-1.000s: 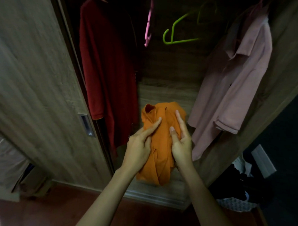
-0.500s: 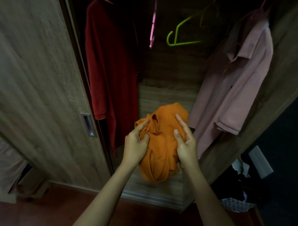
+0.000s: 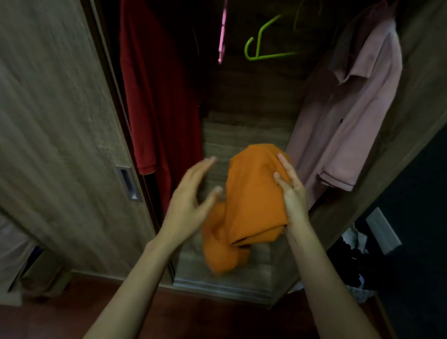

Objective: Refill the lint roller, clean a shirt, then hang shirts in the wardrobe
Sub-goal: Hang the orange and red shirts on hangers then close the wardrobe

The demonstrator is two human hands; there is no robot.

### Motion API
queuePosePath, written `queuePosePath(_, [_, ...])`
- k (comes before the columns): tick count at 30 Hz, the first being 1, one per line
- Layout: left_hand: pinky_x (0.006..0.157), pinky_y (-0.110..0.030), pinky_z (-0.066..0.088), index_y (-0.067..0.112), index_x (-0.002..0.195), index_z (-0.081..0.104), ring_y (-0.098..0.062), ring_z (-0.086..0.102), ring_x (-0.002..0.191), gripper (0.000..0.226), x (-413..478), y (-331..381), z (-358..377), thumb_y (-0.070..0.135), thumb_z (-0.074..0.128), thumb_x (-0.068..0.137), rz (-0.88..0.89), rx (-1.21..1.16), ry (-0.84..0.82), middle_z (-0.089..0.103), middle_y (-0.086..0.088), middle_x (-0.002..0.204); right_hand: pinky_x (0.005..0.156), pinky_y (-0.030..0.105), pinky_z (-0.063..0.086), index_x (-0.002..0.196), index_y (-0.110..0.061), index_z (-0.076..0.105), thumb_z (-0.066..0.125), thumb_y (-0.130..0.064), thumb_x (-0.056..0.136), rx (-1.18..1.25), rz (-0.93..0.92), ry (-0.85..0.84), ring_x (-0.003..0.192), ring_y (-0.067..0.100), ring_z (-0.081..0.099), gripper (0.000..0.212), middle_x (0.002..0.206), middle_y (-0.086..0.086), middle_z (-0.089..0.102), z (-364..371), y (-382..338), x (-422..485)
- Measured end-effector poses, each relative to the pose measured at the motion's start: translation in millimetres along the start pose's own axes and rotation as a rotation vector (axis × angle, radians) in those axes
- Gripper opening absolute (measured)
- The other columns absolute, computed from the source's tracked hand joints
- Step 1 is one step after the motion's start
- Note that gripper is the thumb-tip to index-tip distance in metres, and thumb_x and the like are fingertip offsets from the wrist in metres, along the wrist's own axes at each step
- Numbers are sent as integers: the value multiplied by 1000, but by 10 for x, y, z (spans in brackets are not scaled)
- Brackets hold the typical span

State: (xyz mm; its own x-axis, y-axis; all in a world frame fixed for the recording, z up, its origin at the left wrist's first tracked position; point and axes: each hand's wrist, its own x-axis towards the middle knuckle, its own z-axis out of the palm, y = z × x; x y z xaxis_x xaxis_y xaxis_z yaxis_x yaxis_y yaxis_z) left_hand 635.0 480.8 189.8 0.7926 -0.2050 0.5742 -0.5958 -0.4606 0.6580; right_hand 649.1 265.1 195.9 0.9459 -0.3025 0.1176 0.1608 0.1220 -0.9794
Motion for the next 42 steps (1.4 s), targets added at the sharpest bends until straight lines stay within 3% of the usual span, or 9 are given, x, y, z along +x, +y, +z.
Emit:
queuePosePath(8, [119, -52, 9, 45, 149, -12, -4, -13, 146, 104, -187, -188, 201, 54, 66, 80, 169, 382, -442, -23, 5, 160, 94, 25, 41, 132, -25, 54, 52, -11, 93, 61, 136, 51, 118, 16, 49, 41, 141, 4, 47, 154, -34, 37])
queuePosePath(12, [118, -47, 10, 48, 149, 16, -16, 4, 150, 66, -86, -164, 204, 52, 49, 92, 261, 242, -355, -2, 6, 162, 105, 36, 40, 133, -23, 54, 51, -10, 94, 85, 171, 75, 122, 22, 50, 41, 141, 6, 48, 151, -31, 61])
queuePosePath(17, [113, -42, 35, 19, 118, 68, -16, 46, 134, 44, 157, 59, 168, -10, 55, 87, 162, -227, -137, 58, 1, 137, 103, 46, 44, 127, -26, 58, 51, -10, 94, -12, 218, 112, 118, 27, 54, 37, 134, 9, 54, 158, 25, 103])
queuePosePath(27, [57, -20, 40, 27, 72, 52, -2, 50, 57, 27, 609, 102, 277, 8, 46, 91, -163, -238, 230, 55, 10, 64, 88, 27, 38, 115, -8, 60, 31, -60, 94, -354, 88, -63, 105, 16, 57, 64, 106, 4, 62, 225, -148, -143])
queuePosePath(29, [56, -25, 42, 25, 70, 53, -4, 49, 55, 30, 650, 106, 305, 8, 47, 94, -245, -245, 261, 55, 7, 62, 83, 13, 42, 121, 18, 43, 12, -74, 87, -211, 55, 2, 86, -5, 60, 104, 94, 1, 57, 221, -176, -262])
queuePosePath(30, [56, -26, 42, 25, 68, 53, -6, 49, 54, 32, 656, 112, 330, 7, 48, 94, -269, -242, 261, 55, 5, 61, 79, 4, 40, 103, -5, -17, 12, -67, 91, -184, -11, 28, 77, -17, 56, 70, 97, 0, 58, 234, -174, -350])
queuePosePath(31, [55, -26, 42, 26, 67, 52, -6, 49, 53, 33, 654, 127, 358, 8, 48, 94, -291, -237, 258, 54, 4, 60, 83, 2, 38, 109, -44, 50, 20, -65, 88, -246, -68, 14, 80, -24, 51, 42, 109, -4, 58, 268, -228, -418])
queuePosePath(35, [58, -30, 44, 11, 72, 58, -9, 52, 55, 33, 631, 131, 464, 27, 49, 99, -445, -302, 263, 56, 0, 62, 91, 9, 39, 128, -35, 51, 45, -55, 86, -307, -296, -14, 113, -3, 52, 48, 128, -15, 53, 258, -59, -434])
queuePosePath(42, [63, -33, 47, 16, 70, 53, -17, 54, 59, 34, 681, 192, 421, 34, 49, 99, -635, -503, 167, 52, -2, 61, 88, 11, 43, 123, -21, 60, 63, -26, 87, -299, -386, 45, 103, 9, 59, 37, 115, -4, 60, 371, 66, -494])
